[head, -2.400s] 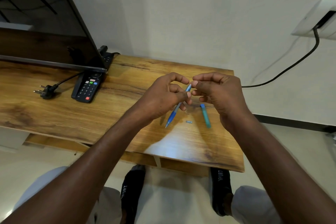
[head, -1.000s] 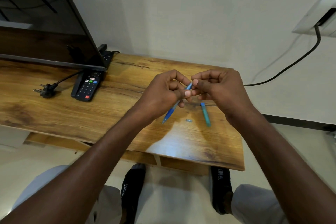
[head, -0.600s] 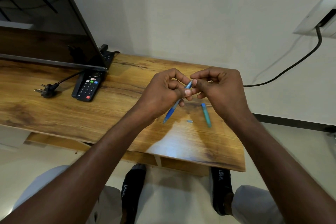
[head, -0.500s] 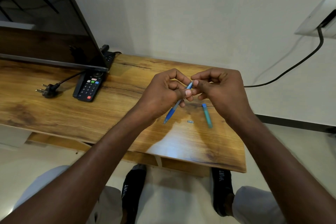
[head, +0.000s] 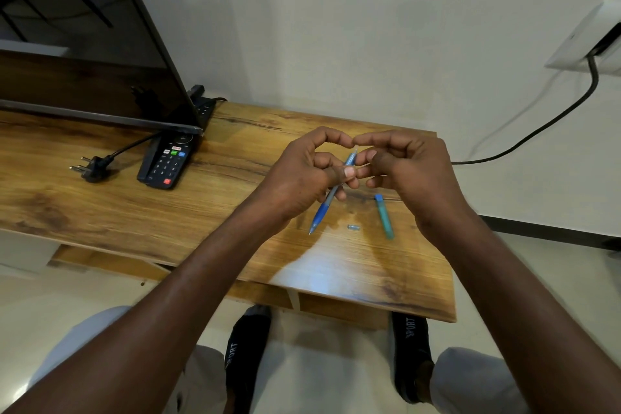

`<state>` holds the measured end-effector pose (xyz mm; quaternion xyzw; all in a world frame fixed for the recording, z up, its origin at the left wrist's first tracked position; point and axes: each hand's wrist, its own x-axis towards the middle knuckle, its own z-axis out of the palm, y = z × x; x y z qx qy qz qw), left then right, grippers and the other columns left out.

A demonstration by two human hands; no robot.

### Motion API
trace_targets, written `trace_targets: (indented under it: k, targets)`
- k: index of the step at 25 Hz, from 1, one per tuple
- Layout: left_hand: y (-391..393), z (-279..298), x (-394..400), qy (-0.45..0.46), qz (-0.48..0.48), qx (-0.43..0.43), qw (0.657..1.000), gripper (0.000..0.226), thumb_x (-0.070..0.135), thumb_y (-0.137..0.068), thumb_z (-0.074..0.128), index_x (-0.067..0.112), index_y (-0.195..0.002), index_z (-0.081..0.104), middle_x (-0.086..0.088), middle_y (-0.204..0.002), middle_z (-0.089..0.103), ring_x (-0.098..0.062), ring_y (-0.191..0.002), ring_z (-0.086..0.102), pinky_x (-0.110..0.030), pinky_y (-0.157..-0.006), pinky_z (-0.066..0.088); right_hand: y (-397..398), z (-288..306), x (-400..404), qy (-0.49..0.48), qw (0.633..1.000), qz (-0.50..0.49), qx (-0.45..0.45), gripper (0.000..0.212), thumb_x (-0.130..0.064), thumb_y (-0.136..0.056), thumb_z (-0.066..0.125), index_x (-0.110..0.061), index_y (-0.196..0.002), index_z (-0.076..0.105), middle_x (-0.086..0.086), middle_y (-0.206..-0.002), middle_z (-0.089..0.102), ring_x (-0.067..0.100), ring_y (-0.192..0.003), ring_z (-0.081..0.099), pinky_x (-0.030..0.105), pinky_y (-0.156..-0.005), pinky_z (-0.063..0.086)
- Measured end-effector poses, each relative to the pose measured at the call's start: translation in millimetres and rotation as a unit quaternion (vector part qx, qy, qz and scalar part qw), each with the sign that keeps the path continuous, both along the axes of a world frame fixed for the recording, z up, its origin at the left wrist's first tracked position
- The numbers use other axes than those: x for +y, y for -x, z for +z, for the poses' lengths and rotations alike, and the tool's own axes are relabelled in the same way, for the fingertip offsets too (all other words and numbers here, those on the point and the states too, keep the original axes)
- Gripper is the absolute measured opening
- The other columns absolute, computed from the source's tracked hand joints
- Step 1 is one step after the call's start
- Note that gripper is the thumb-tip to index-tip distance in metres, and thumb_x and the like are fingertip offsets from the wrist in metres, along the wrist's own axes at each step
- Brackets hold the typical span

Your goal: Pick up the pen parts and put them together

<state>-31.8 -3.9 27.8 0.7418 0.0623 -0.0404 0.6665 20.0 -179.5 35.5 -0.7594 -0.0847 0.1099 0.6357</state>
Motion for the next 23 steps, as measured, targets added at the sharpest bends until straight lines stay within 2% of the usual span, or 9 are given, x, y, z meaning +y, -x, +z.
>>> trace_targets:
  k: [3,5,7,10,12,16,18,20,23]
  targets:
    - [1,1,1,0.004,-0.006,-0.015,1.0,0.042,0.002,-0.098,0.069,0.024,-0.132,0.061,-0.019,-0.092,0.079,-0.022,-0.069,0.071,-0.019,-0.055,0.05,0,2,0,-0.041,0.998,-0.023,0.044,0.029,0.005,-0.1,0.057,-0.011,-0.113,0.077,0.011,-0.091,0.081,0.026,-0.082,0.079,0.029,-0.069,0.063]
    - [1,1,2,0.002,0.001,-0.024,1.0,0.039,0.004,-0.098,0.069,0.025,-0.131,0.064,-0.017,-0.091,0.079,-0.022,-0.07,0.071,-0.02,-0.056,0.05,-2,-1,0,-0.008,0.998,-0.041,0.055,0.026,0.002,-0.099,0.059,-0.012,-0.109,0.078,0.009,-0.088,0.08,0.025,-0.081,0.079,0.033,-0.071,0.064]
    - [1,0,4,-0.002,0.014,-0.028,1.0,0.034,0.005,-0.098,0.069,0.022,-0.127,0.067,-0.014,-0.089,0.08,-0.022,-0.069,0.071,-0.022,-0.057,0.05,-2,-11,-1,0.142,0.989,-0.027,-0.009,0.022,-0.004,-0.096,0.064,-0.019,-0.102,0.08,0.002,-0.086,0.08,0.02,-0.079,0.078,0.034,-0.072,0.065]
    - [0,-2,5,-0.001,0.025,-0.021,0.999,0.031,0.006,-0.098,0.07,0.02,-0.125,0.068,-0.012,-0.087,0.08,-0.02,-0.068,0.072,-0.023,-0.057,0.05,5,-31,3,0.37,0.917,0.087,-0.12,0.018,-0.014,-0.094,0.07,-0.024,-0.101,0.082,-0.004,-0.094,0.078,0.015,-0.085,0.073,0.031,-0.073,0.059]
    - [-1,-2,5,-0.001,0.026,-0.017,0.999,0.031,0.006,-0.098,0.07,0.021,-0.125,0.068,-0.011,-0.087,0.08,-0.019,-0.068,0.072,-0.023,-0.057,0.05,9,-40,7,0.426,0.885,0.144,-0.116,0.015,-0.017,-0.09,0.074,-0.027,-0.099,0.079,-0.004,-0.095,0.076,0.018,-0.087,0.072,0.037,-0.079,0.06]
    - [-1,-2,7,0.017,0.032,-0.013,0.999,0.031,0.007,-0.098,0.07,0.022,-0.126,0.069,-0.013,-0.089,0.08,-0.02,-0.07,0.073,-0.022,-0.056,0.051,14,-51,14,0.472,0.854,0.184,-0.115,0.02,-0.009,-0.087,0.075,-0.029,-0.092,0.074,-0.006,-0.091,0.072,0.017,-0.087,0.07,0.041,-0.081,0.061]
    - [-1,-1,8,0.019,0.029,-0.012,0.999,0.033,0.008,-0.099,0.069,0.022,-0.128,0.067,-0.013,-0.091,0.081,-0.02,-0.071,0.073,-0.023,-0.057,0.051,14,-53,16,0.469,0.857,0.18,-0.114,0.021,-0.009,-0.089,0.072,-0.029,-0.093,0.075,-0.006,-0.094,0.073,0.016,-0.087,0.07,0.041,-0.082,0.061]
    - [-1,-2,7,0.018,0.02,-0.003,1.0,0.035,0.009,-0.099,0.069,0.022,-0.131,0.064,-0.012,-0.093,0.081,-0.021,-0.073,0.073,-0.024,-0.059,0.05,12,-49,16,0.419,0.89,0.149,-0.098,0.02,-0.01,-0.093,0.068,-0.026,-0.099,0.078,-0.002,-0.097,0.077,0.017,-0.087,0.072,0.039,-0.081,0.061]
    - [-3,-5,5,0.002,0.006,0.024,1.0,0.026,0.012,-0.099,0.07,0.012,-0.123,0.063,-0.01,-0.094,0.082,-0.021,-0.073,0.073,-0.027,-0.058,0.048,3,-27,10,0.181,0.983,-0.003,-0.013,0.015,-0.009,-0.095,0.072,-0.015,-0.102,0.083,0.003,-0.088,0.081,0.02,-0.086,0.076,0.039,-0.079,0.063]
